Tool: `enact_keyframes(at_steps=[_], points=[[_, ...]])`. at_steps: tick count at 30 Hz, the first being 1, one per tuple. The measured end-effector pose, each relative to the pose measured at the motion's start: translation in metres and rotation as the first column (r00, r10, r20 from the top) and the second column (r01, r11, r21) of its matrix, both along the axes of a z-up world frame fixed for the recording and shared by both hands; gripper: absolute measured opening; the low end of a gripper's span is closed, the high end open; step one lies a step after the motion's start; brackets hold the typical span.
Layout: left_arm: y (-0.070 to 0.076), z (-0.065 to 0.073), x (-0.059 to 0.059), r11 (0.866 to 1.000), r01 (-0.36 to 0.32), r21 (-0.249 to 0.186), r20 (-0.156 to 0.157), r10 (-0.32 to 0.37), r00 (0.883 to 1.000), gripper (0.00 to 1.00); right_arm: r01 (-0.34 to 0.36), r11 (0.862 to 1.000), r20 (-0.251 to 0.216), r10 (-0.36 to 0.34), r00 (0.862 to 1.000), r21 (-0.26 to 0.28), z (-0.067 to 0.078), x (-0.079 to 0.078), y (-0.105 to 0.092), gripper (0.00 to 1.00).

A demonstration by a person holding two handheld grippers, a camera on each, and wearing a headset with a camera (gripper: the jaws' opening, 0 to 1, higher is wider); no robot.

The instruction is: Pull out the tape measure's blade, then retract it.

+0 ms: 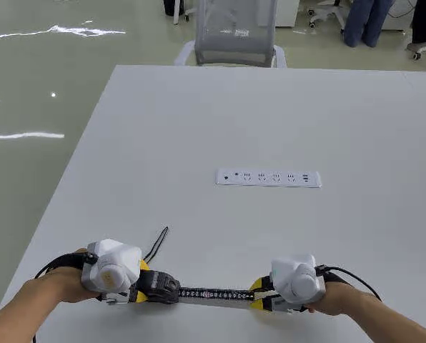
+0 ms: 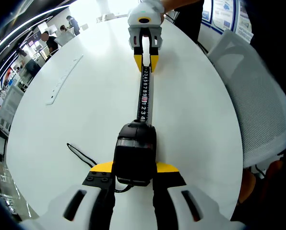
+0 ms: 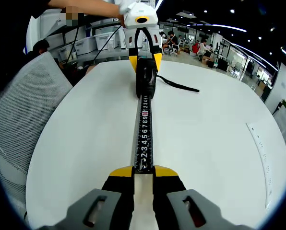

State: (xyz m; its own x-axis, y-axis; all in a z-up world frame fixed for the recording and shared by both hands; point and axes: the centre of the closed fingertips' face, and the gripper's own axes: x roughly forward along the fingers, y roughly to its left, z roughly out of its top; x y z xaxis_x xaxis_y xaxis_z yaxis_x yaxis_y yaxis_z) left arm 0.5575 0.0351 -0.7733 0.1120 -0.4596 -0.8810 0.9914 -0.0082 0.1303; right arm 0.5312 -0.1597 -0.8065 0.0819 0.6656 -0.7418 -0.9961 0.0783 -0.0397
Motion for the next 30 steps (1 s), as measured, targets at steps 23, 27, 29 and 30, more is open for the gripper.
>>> enact_keyframes(at_steps=[23,27,29,30], points=[[-0.001,-0.001,0.0,1.0,0.002,0.001,-0.001,-0.002,1.0,0.25,0.009,1.0,0.004,-0.009,1.0,-0.017,-0.001,0.0,-0.012,0.12],[-0.001,-0.001,0.0,1.0,0.004,0.003,0.0,-0.004,1.0,0.25,0.01,1.0,0.004,-0.01,1.0,-0.019,0.0,-0.001,-0.014,0.12],[-0.001,-0.001,0.0,1.0,0.006,0.005,0.0,-0.006,1.0,0.25,0.009,1.0,0.004,-0.009,1.0,-0.02,0.0,-0.001,-0.015,0.12],[-0.001,-0.001,0.0,1.0,0.006,0.005,0.0,-0.006,1.0,0.25,0.009,1.0,0.003,-0.009,1.0,-0.02,0.0,-0.001,-0.015,0.12]])
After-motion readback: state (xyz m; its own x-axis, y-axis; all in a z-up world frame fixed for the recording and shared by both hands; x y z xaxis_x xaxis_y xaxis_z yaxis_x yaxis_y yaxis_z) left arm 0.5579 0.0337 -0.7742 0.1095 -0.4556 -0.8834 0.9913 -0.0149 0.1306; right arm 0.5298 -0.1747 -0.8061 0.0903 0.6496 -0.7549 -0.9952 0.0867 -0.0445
